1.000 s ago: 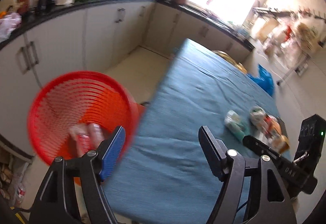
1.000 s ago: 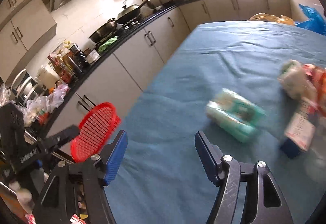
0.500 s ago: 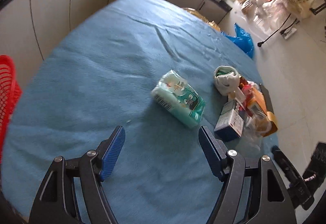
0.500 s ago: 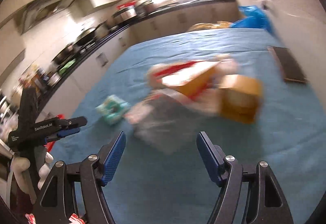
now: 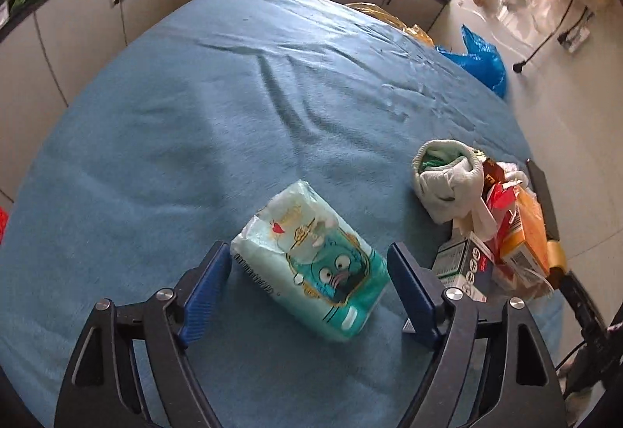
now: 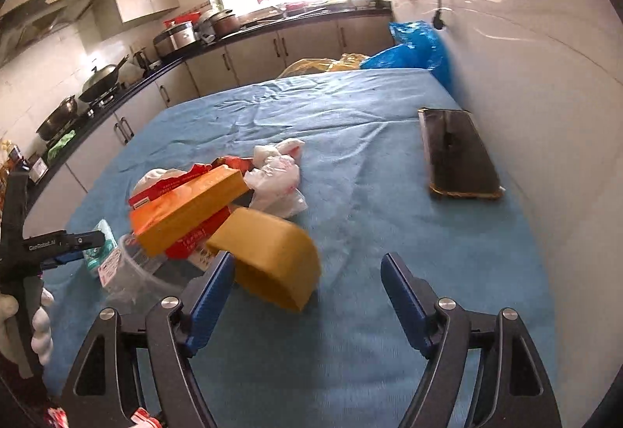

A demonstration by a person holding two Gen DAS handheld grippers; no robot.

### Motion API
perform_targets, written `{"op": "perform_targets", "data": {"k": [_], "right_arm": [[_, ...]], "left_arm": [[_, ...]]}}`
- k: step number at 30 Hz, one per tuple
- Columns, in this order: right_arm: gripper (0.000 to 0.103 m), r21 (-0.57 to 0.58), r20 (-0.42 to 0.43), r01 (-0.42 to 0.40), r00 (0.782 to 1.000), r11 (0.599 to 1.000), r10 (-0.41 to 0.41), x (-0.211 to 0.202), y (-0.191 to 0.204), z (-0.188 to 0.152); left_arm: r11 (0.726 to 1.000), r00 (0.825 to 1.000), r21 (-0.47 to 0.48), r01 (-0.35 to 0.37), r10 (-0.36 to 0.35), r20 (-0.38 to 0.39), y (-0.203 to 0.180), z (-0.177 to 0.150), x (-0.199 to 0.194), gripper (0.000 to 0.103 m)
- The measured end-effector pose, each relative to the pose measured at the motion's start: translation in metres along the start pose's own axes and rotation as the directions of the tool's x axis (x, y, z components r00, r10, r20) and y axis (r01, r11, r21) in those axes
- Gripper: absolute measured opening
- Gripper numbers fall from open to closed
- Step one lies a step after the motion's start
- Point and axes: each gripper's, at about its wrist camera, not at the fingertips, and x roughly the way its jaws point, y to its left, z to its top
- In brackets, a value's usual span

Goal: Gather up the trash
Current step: 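Grasp the green wipes pack with left tool while right grasps yellow tape roll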

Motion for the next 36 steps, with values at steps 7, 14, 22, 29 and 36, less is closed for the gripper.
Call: {"op": "perform_targets", "data": {"k": [7,14,22,29,36], "right_arm": [[0.084,-0.018,-0.022,-0.081,0.997,0.997,0.080,0.029,0.009,0.006],[0.029,0.054,-0.046,-0.152,0.987,0.987,0.155,0.026,0.001,-0.002],[0.027,0.152,-0.013,-0.158,0.987,0.976,0.162,0.000,-0.010,-0.016],[0.027,0.151,0.034,-0.163,0.987,0.975,0.160,-0.034,-0.002,-0.026],[0.027,0.135,0.050,-0.201,0.979,0.970,0.196,-0.055,0.014,-0.031]], "left_arm": [[0.998,1.000,0.066,-0.024,0.023,0.007,-0.026,-0.002,0.009,0.086],[0.986,0.999,0.165,-0.020,0.013,0.041,-0.042,-0.021,-0.001,0.027],[0.988,0.995,0.145,0.053,-0.064,0.070,-0.031,-0.036,-0.029,0.018],[0.988,0.987,0.125,0.092,-0.107,0.122,-0.021,-0.049,-0.062,0.010],[0.989,0.978,0.100,0.105,-0.121,0.170,-0.006,-0.064,-0.094,0.010]]}}
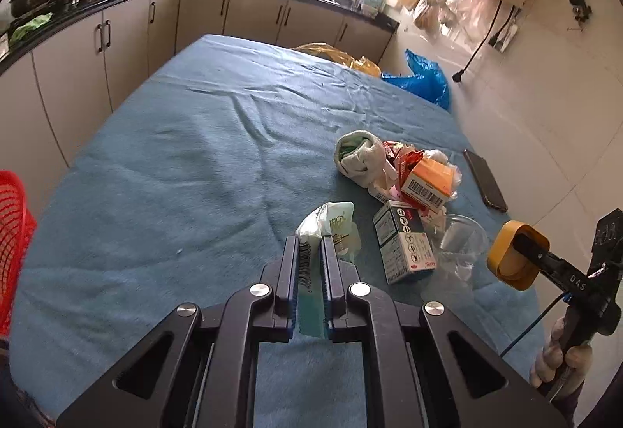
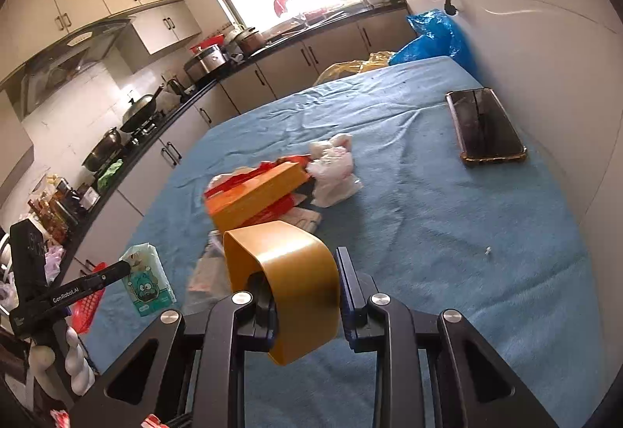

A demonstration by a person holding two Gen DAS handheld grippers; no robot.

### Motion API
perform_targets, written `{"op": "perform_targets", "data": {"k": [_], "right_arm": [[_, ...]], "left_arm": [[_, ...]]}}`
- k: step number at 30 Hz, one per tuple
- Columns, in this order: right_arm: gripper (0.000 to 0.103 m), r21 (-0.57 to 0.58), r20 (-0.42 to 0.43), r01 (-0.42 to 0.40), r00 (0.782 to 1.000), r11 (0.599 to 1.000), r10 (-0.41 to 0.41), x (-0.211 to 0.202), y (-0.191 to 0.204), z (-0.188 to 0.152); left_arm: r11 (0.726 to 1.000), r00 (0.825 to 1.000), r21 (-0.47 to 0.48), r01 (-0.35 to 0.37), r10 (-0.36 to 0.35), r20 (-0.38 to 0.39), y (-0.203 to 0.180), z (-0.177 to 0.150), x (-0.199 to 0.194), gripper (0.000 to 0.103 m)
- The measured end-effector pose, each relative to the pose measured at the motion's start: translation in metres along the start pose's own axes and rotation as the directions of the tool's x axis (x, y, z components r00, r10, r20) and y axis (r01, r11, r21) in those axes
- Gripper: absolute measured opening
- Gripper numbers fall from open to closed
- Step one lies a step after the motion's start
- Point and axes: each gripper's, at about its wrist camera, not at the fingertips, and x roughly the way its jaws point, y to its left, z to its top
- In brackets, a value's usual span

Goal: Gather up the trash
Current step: 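Grasp the green wipes pack with left tool while right grasps yellow tape roll, then carry both items over the red basket and open both tools to drop them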

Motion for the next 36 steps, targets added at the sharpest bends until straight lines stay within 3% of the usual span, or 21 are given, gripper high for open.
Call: {"op": "perform_targets", "data": {"k": [9,18,27,36], "right_arm": [[0.027,-0.064,-0.006,-0.067,0.998,0.996,0.066,-0.008,0.040,-0.006],[0.027,-0.141,-0.036,-0.109,0.994,0.984,0.105,-0.003,0.087,-0.016],[0.027,-0.224,-0.104,-0.165,0.984,0.960,0.145,0.020,0.145,-0.022],[0.027,-0.321,-0.193,-0.266,0.958,0.909,0.212,0.060,0.227,-0.037]], "left_arm": [[0.996,0.986,-0.029,-0.085,0.088,0.141,0.023,-0.011,-0.064,0.010],[0.987,0.970,-0.115,-0.110,0.132,0.205,0.064,-0.016,-0.101,0.010],[0.969,0.933,-0.186,-0.164,0.214,0.290,0.104,-0.023,-0.141,0.010],[0.936,0.912,-0.293,-0.198,0.285,0.294,0.166,-0.032,-0.165,0.010]]}}
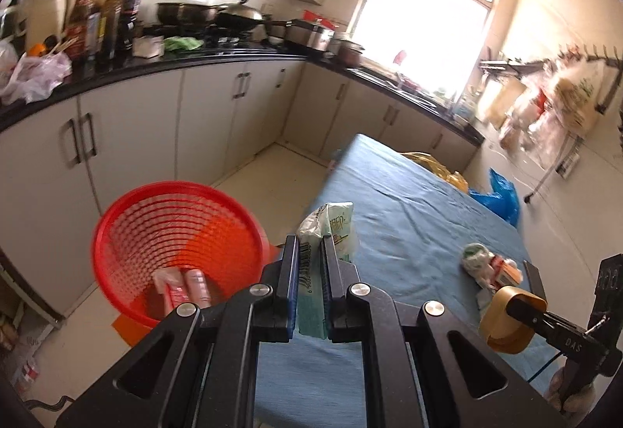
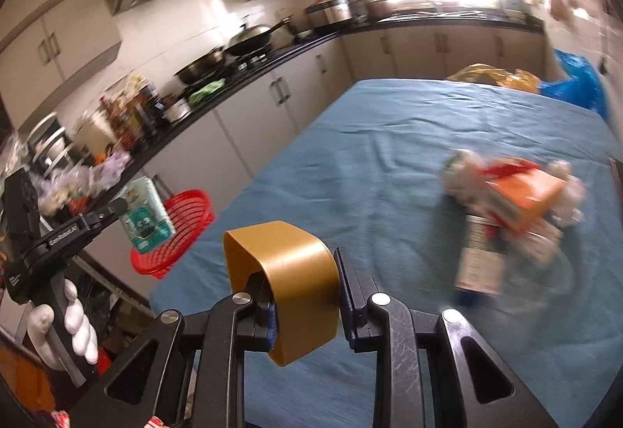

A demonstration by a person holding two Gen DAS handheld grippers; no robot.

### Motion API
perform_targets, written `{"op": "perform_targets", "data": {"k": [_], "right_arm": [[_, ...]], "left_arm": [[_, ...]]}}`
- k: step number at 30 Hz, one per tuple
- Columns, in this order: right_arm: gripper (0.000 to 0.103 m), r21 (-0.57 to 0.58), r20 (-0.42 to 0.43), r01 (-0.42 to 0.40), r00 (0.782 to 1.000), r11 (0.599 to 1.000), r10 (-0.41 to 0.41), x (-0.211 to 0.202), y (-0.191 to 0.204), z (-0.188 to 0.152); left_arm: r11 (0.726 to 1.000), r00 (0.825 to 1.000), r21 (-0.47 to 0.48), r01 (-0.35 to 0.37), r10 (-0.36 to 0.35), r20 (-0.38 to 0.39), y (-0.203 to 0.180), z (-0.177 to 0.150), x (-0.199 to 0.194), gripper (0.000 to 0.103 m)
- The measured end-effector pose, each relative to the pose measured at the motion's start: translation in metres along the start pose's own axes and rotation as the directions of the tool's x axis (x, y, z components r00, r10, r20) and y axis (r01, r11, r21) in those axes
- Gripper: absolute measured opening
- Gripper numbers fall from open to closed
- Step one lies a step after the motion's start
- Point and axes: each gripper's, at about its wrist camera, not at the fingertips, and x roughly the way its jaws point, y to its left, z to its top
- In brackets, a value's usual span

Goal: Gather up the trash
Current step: 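Carry both items over the red basket and open both tools to drop them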

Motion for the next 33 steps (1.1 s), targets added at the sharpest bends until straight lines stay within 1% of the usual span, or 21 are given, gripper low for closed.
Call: {"op": "perform_targets", "data": {"k": [4,10,15,18,22,26,28,29,30,31,32,33], "right_arm": [[0.027,-0.056,-0.040,-0.047,0.998,0.997,0.045,0.034,0.035,0.009],[0.027,-0.115,-0.097,-0.120,0.989,0.986,0.109,0.080,0.081,0.019],[0.027,-0.140,-0.122,-0.180,0.979,0.974,0.164,0.112,0.118,0.032],[0.027,-0.133,-0.129,-0.216,0.971,0.967,0.200,0.131,0.135,0.042],[0.027,-0.127,-0.156,-0.237,0.964,0.963,0.216,0.162,0.156,0.049],[0.028,-0.137,-0.200,-0.232,0.959,0.963,0.202,0.195,0.173,0.045],[0.029,-0.134,-0.217,-0.232,0.955,0.964,0.199,0.208,0.177,0.042],[0.030,-0.128,-0.222,-0.231,0.954,0.964,0.199,0.212,0.177,0.041],[0.037,-0.116,-0.226,-0.232,0.953,0.966,0.202,0.215,0.177,0.040],[0.041,-0.104,-0.226,-0.233,0.952,0.967,0.205,0.216,0.175,0.039],[0.047,-0.099,-0.222,-0.235,0.953,0.967,0.208,0.216,0.174,0.040],[0.049,-0.098,-0.216,-0.234,0.954,0.967,0.208,0.215,0.173,0.040]], "left_arm": [[0.998,1.000,-0.049,-0.028,0.029,0.010,0.032,0.008,-0.001,0.010],[0.993,0.996,-0.089,-0.081,0.083,0.019,0.073,0.019,0.003,0.010],[0.988,0.996,-0.126,-0.086,0.085,-0.011,0.098,0.021,0.014,0.010],[0.987,0.995,-0.125,-0.098,0.096,-0.017,0.106,0.024,0.019,0.010],[0.985,0.994,-0.136,-0.109,0.107,-0.024,0.117,0.028,0.027,0.010],[0.982,0.994,-0.152,-0.110,0.106,-0.034,0.124,0.029,0.031,0.010],[0.982,0.993,-0.153,-0.113,0.108,-0.038,0.125,0.028,0.032,0.011],[0.982,0.993,-0.151,-0.116,0.112,-0.039,0.125,0.027,0.032,0.014],[0.982,0.993,-0.148,-0.120,0.115,-0.040,0.126,0.027,0.032,0.017],[0.983,0.993,-0.144,-0.118,0.113,-0.041,0.125,0.027,0.031,0.024],[0.983,0.993,-0.141,-0.119,0.115,-0.038,0.125,0.026,0.029,0.033],[0.982,0.992,-0.138,-0.125,0.122,-0.032,0.124,0.027,0.027,0.038]]}}
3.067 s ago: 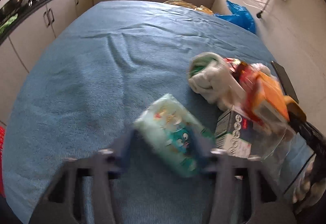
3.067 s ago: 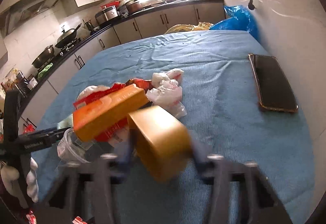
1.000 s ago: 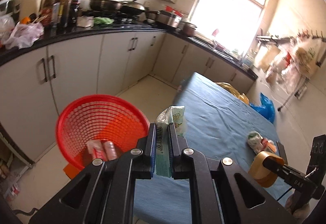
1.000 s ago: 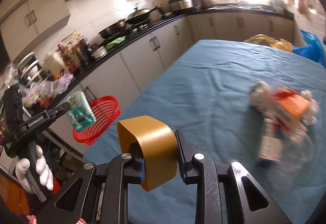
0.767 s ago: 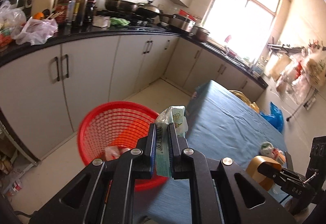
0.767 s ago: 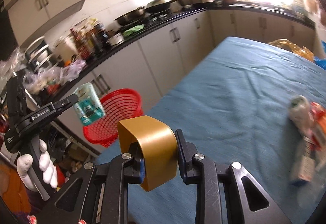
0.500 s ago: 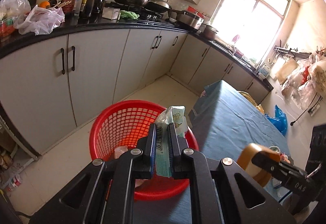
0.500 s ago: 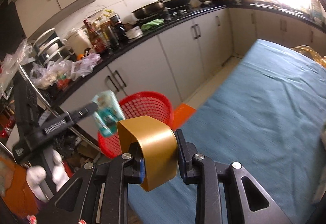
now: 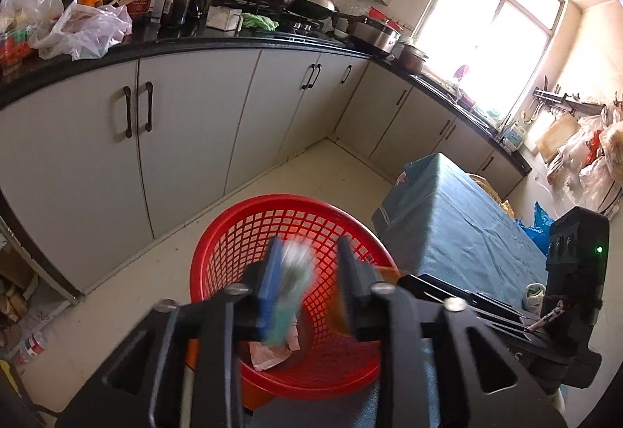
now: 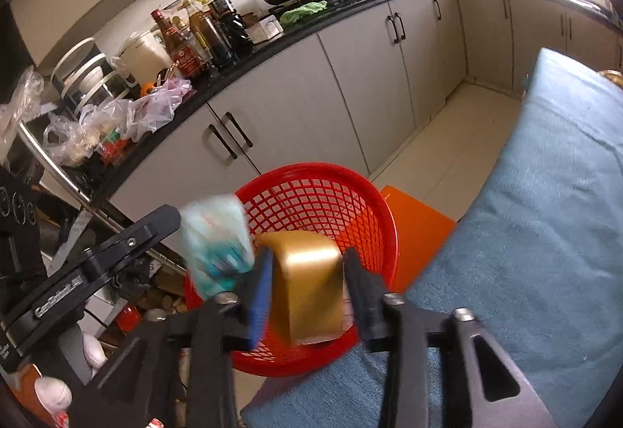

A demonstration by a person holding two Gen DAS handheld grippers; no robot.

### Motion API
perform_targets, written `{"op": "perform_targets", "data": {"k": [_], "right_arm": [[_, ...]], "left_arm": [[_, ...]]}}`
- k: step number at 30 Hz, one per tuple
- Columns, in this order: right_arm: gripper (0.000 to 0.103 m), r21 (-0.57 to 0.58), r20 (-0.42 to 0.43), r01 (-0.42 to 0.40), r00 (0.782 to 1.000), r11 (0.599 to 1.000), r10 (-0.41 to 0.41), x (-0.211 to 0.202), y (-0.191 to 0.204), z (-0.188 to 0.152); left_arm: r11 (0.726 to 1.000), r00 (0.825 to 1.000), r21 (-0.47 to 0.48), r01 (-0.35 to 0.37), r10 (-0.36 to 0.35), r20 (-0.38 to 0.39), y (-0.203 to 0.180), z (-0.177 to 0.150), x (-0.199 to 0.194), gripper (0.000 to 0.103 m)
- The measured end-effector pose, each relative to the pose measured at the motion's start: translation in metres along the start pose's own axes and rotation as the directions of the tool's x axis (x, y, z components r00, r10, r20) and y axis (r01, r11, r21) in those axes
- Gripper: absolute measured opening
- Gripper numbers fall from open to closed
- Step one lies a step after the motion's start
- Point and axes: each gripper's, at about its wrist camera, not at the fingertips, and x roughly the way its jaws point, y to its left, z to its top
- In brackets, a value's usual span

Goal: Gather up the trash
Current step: 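Carry both items over the red basket and open both tools to drop them, then grasp the white medicine box with left tool while right grasps clear plastic cup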

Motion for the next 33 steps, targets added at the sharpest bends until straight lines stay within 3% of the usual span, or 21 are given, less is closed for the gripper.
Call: {"op": "perform_targets", "data": {"k": [2,13,20,28,33], "right_arm": [[0.049,-0.008,0.014,0.014,1.000,1.000,-0.014,-0.006,-0.001,-0.001],[0.061,0.064,0.116,0.085,0.989,0.994,-0.092,-0.070,-0.040,-0.024],[0.065,0.198,0.217,0.121,0.963,0.973,-0.163,-0.119,-0.078,-0.050],[0.065,0.271,0.188,0.094,0.971,0.958,-0.149,-0.173,-0.118,-0.085],[0.070,0.295,0.235,0.144,0.947,0.945,-0.218,-0.230,-0.149,-0.122]], "left_arm": [[1.000,1.000,0.004,-0.013,0.013,0.019,0.000,0.000,-0.004,0.052],[1.000,1.000,0.009,0.010,-0.011,0.023,-0.017,-0.011,-0.022,0.069],[0.999,1.000,0.031,0.027,-0.027,0.005,-0.038,-0.021,-0.030,0.070],[0.995,0.999,0.090,0.040,-0.040,-0.007,-0.074,-0.035,-0.040,0.071],[0.989,0.997,0.135,0.067,-0.063,-0.031,-0.108,-0.046,-0.040,0.074]]}}
